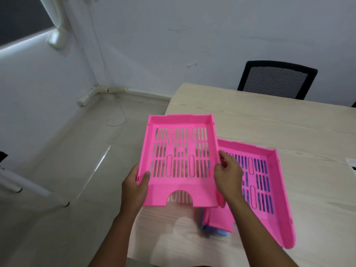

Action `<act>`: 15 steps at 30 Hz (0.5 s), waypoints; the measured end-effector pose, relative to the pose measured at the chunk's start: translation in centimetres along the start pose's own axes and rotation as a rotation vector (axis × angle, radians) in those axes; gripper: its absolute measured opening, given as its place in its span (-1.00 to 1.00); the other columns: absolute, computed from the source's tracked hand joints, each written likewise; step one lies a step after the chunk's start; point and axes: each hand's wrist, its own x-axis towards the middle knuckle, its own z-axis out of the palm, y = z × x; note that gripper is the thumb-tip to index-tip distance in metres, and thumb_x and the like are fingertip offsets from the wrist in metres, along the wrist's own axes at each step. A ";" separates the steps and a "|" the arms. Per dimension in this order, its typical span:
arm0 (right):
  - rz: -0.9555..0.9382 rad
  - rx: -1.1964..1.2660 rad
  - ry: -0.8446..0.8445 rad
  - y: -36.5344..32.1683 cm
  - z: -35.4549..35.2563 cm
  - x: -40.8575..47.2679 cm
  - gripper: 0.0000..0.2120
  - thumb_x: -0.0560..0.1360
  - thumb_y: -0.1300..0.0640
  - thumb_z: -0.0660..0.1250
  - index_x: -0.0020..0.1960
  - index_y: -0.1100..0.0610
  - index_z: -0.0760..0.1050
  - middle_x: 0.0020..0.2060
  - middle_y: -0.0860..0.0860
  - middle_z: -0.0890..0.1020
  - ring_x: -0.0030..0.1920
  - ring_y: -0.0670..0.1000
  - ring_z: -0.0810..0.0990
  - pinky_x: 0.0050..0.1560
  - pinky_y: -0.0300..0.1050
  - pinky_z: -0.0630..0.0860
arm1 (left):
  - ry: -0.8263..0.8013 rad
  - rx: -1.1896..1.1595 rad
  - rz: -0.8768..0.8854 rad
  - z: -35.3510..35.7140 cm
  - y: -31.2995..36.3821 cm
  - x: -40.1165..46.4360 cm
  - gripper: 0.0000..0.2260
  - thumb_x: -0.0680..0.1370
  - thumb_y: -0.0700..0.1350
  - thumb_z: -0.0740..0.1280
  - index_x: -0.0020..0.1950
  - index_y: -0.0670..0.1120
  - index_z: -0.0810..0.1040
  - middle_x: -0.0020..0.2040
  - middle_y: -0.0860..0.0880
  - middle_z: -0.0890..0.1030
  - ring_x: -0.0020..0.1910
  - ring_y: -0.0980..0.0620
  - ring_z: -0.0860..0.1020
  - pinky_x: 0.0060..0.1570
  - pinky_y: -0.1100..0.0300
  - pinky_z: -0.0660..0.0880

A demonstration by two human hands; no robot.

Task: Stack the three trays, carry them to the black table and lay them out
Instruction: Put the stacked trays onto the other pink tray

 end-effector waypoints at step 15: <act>0.170 0.110 0.185 8.3 -18.0 -0.8 -0.57 0.52 0.36 0.28 0.35 0.09 0.55 0.15 -0.05 0.62 0.06 -0.19 0.61 0.26 0.02 0.55 | -0.155 0.026 0.184 14.8 4.5 -8.5 -0.67 0.59 -0.19 0.27 0.35 -0.01 0.50 -0.01 0.35 0.57 -0.01 0.47 0.55 -0.07 0.57 0.46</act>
